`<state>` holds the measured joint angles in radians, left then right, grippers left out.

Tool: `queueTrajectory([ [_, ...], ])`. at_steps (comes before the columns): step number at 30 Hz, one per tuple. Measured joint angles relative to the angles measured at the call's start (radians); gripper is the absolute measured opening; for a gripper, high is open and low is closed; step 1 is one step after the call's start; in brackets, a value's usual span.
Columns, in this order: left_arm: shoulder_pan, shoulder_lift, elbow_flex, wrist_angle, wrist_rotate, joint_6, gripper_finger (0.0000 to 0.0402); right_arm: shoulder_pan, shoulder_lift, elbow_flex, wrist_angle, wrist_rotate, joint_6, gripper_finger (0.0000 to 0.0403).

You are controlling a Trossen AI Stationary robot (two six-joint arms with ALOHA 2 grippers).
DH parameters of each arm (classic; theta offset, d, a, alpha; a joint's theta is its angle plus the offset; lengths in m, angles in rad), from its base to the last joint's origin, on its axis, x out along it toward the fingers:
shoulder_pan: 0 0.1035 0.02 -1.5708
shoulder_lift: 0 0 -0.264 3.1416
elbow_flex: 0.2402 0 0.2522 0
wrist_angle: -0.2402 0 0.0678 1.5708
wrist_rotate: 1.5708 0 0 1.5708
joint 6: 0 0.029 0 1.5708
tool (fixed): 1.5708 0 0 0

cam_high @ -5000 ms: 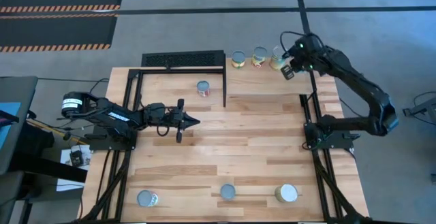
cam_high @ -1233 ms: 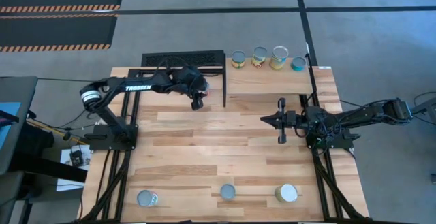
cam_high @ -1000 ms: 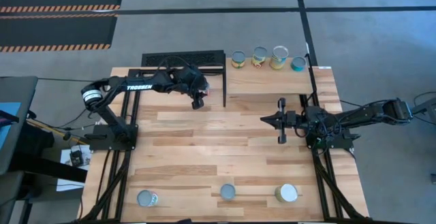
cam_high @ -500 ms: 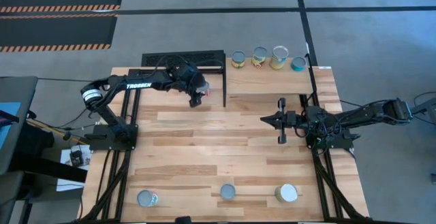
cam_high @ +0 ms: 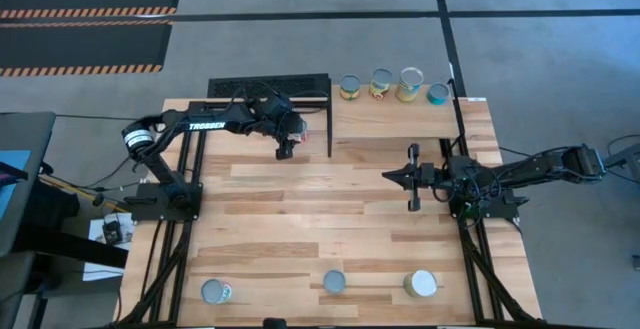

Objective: Pick and place cans onto a shelf
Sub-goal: Put the canned diced tomatoes on the shelf

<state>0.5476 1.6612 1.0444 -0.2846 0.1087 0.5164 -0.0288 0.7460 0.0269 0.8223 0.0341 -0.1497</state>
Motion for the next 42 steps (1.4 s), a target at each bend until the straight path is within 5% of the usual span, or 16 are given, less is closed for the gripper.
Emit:
queueTrajectory([
  [11, -0.006, 0.111, -0.001, 0.034, -0.08, 0.079, 0.0207, 0.0, 0.0, 0.0, 0.001, -0.001, 0.002, 0.0012],
  [22, -0.016, 0.108, 0.002, 0.022, -0.134, 0.142, 0.0017, -0.001, 0.0, 0.0, 0.001, 0.0, -0.006, 0.0012],
  [29, -0.068, 0.014, -0.003, -0.142, -0.12, 0.115, 0.0005, -0.001, 0.0, 0.0, 0.001, 0.0, -0.008, 0.0012],
  [36, -0.195, -0.22, -0.002, -0.261, 0.079, -0.095, 0.0003, -0.001, 0.0, 0.0, 0.001, 0.001, -0.009, 0.0012],
  [42, -0.34, -0.262, 0.101, -0.215, -0.086, -0.299, 0.0002, -0.001, 0.0, 0.0, 0.002, 0.002, -0.008, 0.0012],
])
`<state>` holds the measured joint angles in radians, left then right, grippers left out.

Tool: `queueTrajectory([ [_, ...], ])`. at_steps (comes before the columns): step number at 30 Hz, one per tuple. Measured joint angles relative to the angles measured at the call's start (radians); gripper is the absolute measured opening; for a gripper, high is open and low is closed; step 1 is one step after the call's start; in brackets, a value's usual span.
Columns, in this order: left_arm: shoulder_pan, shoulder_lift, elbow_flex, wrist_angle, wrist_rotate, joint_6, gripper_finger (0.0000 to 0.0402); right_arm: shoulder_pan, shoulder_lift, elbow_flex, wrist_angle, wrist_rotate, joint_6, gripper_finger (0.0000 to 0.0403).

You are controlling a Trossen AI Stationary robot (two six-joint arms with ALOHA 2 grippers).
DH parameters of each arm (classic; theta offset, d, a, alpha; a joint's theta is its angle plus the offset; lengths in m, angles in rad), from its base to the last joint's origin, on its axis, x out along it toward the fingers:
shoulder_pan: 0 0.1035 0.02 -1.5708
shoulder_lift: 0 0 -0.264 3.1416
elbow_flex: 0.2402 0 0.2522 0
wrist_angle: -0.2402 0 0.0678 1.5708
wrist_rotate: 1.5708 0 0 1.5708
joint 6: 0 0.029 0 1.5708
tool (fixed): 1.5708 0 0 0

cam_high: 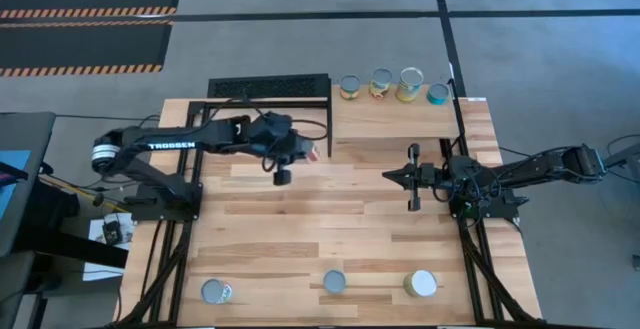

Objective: Pick and place cans onto a shelf
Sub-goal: Put the canned diced tomatoes on the shelf

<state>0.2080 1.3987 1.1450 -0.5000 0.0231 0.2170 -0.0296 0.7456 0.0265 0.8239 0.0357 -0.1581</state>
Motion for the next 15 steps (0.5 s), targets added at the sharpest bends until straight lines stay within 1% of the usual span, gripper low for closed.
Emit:
queueTrajectory([
  [2, -0.022, 0.029, 0.079, 0.003, -0.01, -0.012, 0.0002, 0.0, 0.0, 0.0, 0.0, 0.0, 0.0, 0.0012],
  [4, -0.025, 0.07, 0.159, -0.031, -0.011, -0.016, 0.0001, 0.0, 0.0, 0.0, 0.003, 0.0, 0.0, 0.0012],
  [6, -0.019, 0.128, 0.254, -0.048, -0.033, 0.005, 0.0001, 0.0, 0.0, 0.0, 0.0, 0.0, 0.003, 0.0012],
  [9, 0.0, 0.234, 0.409, -0.111, -0.056, 0.042, 0.0001, 0.001, 0.0, 0.0, 0.0, -0.001, 0.003, 0.0012],
  [15, 0.044, 0.479, 0.72, -0.212, -0.056, 0.097, 0.0001, 0.001, 0.0, 0.0, 0.0, -0.002, 0.002, 0.0012],
])
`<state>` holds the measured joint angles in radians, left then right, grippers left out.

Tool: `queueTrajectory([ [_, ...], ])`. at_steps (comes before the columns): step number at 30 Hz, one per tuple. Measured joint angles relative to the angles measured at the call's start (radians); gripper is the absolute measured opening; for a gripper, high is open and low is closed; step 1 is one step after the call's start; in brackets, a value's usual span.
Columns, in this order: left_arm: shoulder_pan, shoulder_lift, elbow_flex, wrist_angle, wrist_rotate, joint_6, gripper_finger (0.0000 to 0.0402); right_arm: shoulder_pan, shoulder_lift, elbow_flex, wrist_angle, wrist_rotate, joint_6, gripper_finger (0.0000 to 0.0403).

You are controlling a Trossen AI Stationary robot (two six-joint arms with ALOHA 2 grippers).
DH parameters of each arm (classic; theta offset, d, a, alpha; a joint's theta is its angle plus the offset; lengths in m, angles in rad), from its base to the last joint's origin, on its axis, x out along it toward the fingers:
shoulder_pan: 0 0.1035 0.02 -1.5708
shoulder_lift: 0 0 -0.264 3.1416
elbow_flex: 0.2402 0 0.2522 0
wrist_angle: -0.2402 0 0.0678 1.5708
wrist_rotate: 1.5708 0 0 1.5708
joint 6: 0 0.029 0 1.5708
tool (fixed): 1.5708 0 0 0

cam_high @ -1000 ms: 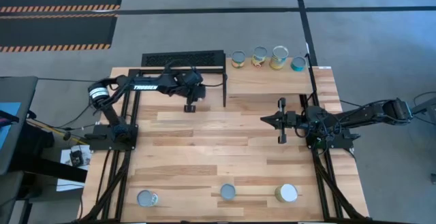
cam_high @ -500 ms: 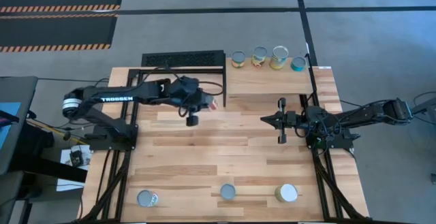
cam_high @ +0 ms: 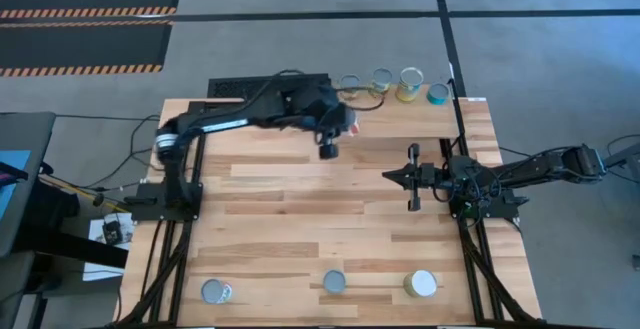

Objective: Pick and place cans onto a shelf
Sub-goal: Put the canned diced tomatoes on the shelf

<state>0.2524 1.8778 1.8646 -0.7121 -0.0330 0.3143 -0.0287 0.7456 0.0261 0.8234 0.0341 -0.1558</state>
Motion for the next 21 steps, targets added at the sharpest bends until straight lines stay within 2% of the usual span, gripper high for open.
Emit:
queueTrajectory([
  [5, 0.046, 0.158, 0.2, -0.083, -0.016, 0.018, 0.0, 0.0, 0.0, 0.0, -0.001, -0.002, -0.003, 0.0012],
  [9, 0.078, 0.246, 0.301, -0.136, -0.034, 0.019, 0.0, 0.0, 0.0, 0.0, 0.0, -0.003, -0.01, 0.0012],
  [13, 0.099, 0.302, 0.335, -0.151, -0.029, 0.018, 0.0, 0.0, 0.0, 0.0, 0.0, -0.003, -0.01, 0.0012],
  [21, 0.112, 0.315, 0.339, -0.131, -0.031, 0.02, 0.0027, -0.001, 0.0, 0.0, -0.001, -0.004, -0.011, 0.0012],
])
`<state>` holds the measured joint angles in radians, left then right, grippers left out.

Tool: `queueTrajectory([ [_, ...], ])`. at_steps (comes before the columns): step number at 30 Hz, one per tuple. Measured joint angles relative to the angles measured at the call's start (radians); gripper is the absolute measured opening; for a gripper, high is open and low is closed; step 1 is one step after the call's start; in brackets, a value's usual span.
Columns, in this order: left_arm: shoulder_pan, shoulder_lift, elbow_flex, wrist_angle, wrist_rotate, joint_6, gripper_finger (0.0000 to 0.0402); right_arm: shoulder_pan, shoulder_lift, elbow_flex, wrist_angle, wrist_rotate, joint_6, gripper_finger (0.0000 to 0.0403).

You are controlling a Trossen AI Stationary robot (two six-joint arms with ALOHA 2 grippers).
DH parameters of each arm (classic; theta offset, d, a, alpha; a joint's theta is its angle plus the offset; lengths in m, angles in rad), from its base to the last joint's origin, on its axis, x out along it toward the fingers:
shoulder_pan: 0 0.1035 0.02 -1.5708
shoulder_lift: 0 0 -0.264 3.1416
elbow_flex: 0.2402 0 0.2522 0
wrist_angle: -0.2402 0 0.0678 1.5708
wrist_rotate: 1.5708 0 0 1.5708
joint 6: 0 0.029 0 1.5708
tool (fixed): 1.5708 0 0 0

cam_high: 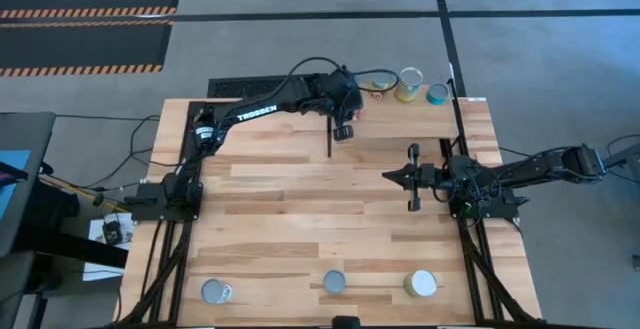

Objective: Pick and place cans onto a shelf
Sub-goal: Put the canned diced tomatoes on the shelf

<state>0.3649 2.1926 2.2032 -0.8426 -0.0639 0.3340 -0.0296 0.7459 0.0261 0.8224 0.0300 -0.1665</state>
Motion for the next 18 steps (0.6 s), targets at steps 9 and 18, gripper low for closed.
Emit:
queueTrajectory([
  [9, 0.0, 0.001, -0.002, 0.018, -0.003, 0.021, 0.005, 0.0, 0.0, 0.0, 0.001, 0.0, 0.0, 0.0012],
  [18, 0.006, 0.003, 0.013, 0.032, -0.039, 0.07, 0.0082, 0.0, 0.0, 0.0, 0.001, 0.0, 0.0, 0.0012],
])
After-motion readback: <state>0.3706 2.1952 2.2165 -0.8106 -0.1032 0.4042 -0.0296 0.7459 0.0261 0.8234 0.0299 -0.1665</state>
